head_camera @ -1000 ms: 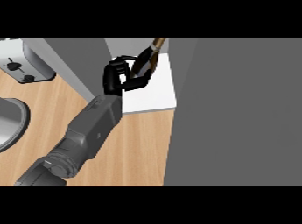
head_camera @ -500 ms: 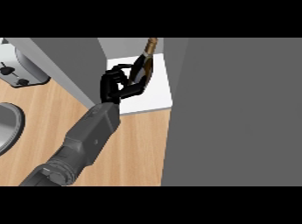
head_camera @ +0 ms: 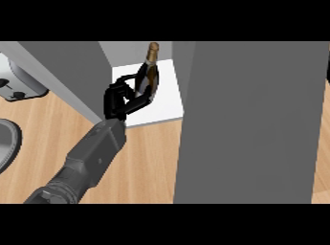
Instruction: Pick up the wine, place it into the cabinet and close the cabinet
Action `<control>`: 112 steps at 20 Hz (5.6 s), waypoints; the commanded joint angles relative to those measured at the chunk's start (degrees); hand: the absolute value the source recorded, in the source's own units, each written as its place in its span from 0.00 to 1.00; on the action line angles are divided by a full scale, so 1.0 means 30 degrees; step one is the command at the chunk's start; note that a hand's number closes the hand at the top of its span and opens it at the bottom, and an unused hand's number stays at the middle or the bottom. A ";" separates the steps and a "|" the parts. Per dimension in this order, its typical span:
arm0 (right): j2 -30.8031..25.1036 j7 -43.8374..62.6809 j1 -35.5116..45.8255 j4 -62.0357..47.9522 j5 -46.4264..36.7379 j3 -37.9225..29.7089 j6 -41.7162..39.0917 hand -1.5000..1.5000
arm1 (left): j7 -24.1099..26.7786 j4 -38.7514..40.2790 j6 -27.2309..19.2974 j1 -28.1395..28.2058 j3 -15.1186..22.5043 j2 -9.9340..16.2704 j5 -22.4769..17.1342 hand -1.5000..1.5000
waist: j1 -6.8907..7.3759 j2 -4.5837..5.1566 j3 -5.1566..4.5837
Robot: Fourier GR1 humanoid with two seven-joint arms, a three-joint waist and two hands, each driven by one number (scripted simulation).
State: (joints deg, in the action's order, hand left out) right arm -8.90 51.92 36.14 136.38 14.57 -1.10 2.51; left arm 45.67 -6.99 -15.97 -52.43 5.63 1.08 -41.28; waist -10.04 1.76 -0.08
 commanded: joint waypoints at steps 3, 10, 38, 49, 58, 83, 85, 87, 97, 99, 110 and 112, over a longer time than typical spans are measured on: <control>0.0152 0.0211 0.0001 0.0340 0.0482 -0.0118 0.0139 0.00 | 0.0064 0.0564 -0.0505 0.1028 0.0867 -0.0340 -0.0153 1.00 | -0.0093 0.0113 -0.0060; 0.0327 -0.0524 -0.0222 -0.0311 0.0572 -0.0103 -0.0344 0.00 | -0.0070 0.0085 -0.1300 0.0385 0.1367 -0.0342 -0.0743 1.00 | -0.0251 0.0329 -0.0052; -0.0129 -0.1260 -0.1610 0.0028 0.1145 -0.1364 -0.1080 0.00 | -0.4065 0.0740 -0.4092 -0.4572 0.1615 -0.0361 -0.2227 1.00 | 0.0225 0.0410 0.0007; -0.0228 -0.1150 -0.1467 0.0325 0.1331 -0.1343 -0.1219 0.00 | -0.3228 0.2303 -0.6749 -0.4506 0.3831 0.0614 0.0329 1.00 | 0.0122 0.0633 0.0026; -0.0177 -0.1177 -0.1616 0.0306 0.1414 -0.1404 -0.1223 0.00 | -0.4356 0.2327 -0.8705 -0.4037 0.4762 0.1908 0.1344 1.00 | 0.0128 0.0681 -0.0009; -0.0231 -0.1152 -0.0950 0.0150 0.1305 -0.1085 -0.1196 0.00 | -0.4661 0.2193 -0.6691 -0.3532 0.5447 0.2565 0.2200 0.00 | 0.0520 0.0607 -0.0067; -0.0112 -0.1151 -0.1272 0.0188 0.1265 -0.0911 -0.1225 0.00 | -0.4802 0.2232 -0.5677 -0.3799 0.5829 0.3190 0.2588 0.00 | 0.0627 0.0559 -0.0051; -0.0109 -0.1213 -0.0961 -0.0052 0.1226 -0.0962 -0.1116 0.00 | -0.5057 0.1892 -0.4187 -0.4199 0.6085 0.2848 0.2832 0.00 | 0.0869 0.0423 -0.0048; -0.0516 -0.0332 -0.0576 0.0165 0.0527 -0.1500 -0.0035 0.00 | -0.1640 -0.1227 0.2900 -0.3514 0.3975 0.2315 0.0892 0.00 | 0.2357 -0.0282 -0.0043; -0.0455 -0.0136 -0.1579 0.0573 0.0292 -0.1227 0.0009 0.00 | -0.0849 -0.1653 0.3640 -0.3190 0.3573 0.1625 0.0581 0.00 | 0.2542 -0.0376 -0.0015; -0.1509 0.1362 -0.0674 0.1095 0.0123 -0.1457 0.1505 0.00 | -0.3871 -0.5059 0.2643 -0.3610 0.4001 0.0071 0.1557 0.00 | 0.3432 -0.0774 0.0023; -0.1280 0.0965 -0.1712 0.1542 -0.0540 -0.0202 0.1123 0.00 | -0.4400 -0.7135 0.2369 -0.2724 0.4590 -0.0072 0.1780 0.00 | 0.3756 -0.0908 0.0027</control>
State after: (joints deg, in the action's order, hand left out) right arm -12.49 53.12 32.38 136.67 15.61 -3.52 5.06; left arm 35.66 -21.38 -7.34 -61.76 17.82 0.71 -37.31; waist -0.15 -0.32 -0.08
